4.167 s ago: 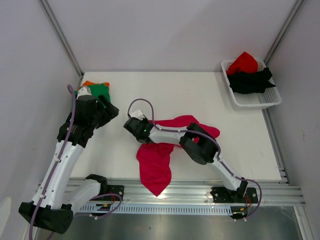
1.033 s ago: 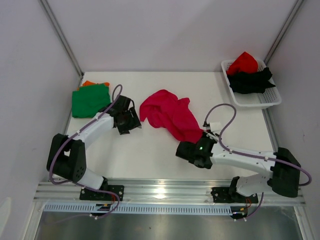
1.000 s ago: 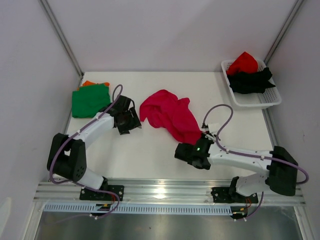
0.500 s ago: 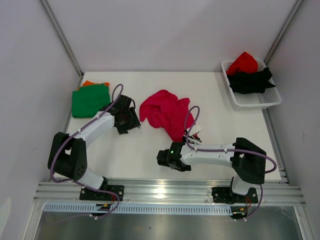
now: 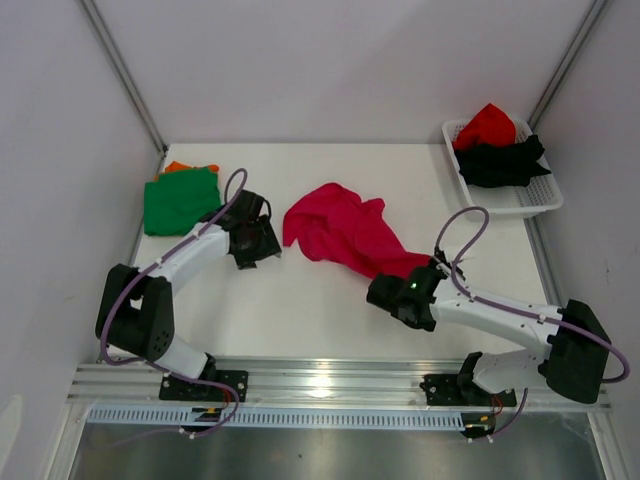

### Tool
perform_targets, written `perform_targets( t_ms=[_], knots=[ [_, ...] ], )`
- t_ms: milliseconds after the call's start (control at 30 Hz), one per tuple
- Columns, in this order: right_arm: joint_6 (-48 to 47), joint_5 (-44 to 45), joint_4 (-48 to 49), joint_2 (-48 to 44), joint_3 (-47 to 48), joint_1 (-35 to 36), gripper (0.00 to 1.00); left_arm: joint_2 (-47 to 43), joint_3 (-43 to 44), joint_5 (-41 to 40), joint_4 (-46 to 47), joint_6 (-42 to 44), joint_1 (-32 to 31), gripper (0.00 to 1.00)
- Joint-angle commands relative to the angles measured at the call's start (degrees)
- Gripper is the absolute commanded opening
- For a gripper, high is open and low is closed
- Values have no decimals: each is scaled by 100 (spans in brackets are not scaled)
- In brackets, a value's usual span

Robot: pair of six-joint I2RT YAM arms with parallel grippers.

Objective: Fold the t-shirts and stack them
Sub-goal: Flatten out the tshirt

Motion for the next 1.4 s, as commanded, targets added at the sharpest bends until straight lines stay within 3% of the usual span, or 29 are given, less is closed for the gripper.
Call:
perform_targets(
  t_ms=[0,200,267,300,400,533,667,800,900,1000,1100,1200,1267,1300,1367],
  knots=[
    [4167,870,-1070,-223,-39,-397,0,-21,171,-60,2,36,-84,69],
    [4107,1427,-1070,-1057,-65,-1407,4,-65,21,-60,54,45,-84,69],
    [3923,1681,-1061,-1365,-144,-1610,31,-74,12,-16,98,45,-84,69],
    [3870,1786,-1070,-1444,-188,-1628,55,-74,4,2,116,45,-93,69],
    [3317,2094,-974,-1700,-250,-1611,66,-39,-14,37,151,62,-102,69],
    [1798,2410,-588,-1770,13,-1103,71,14,-5,63,177,62,-128,69],
    [1286,2824,-622,-1639,241,-136,72,84,12,90,169,62,-154,69],
    [374,2045,-307,-1122,602,628,72,110,56,90,169,45,-172,69],
    [-804,1263,876,-761,542,815,72,102,117,90,151,36,-198,69],
    [-2165,848,2157,-523,296,807,72,93,162,55,89,36,-242,69],
    [-3511,408,2734,82,356,385,70,49,144,19,63,19,-260,69],
    [-4270,153,2344,1092,785,-28,69,5,135,-33,19,27,-278,69],
    [-4130,222,1772,1994,1488,-125,69,-39,109,-103,2,27,-269,69],
    [-3903,292,882,2313,1760,-134,70,-47,109,-112,2,27,-278,69],
    [-3524,529,-19,3259,2542,-152,70,-39,135,-95,-16,36,-278,69]
  ],
)
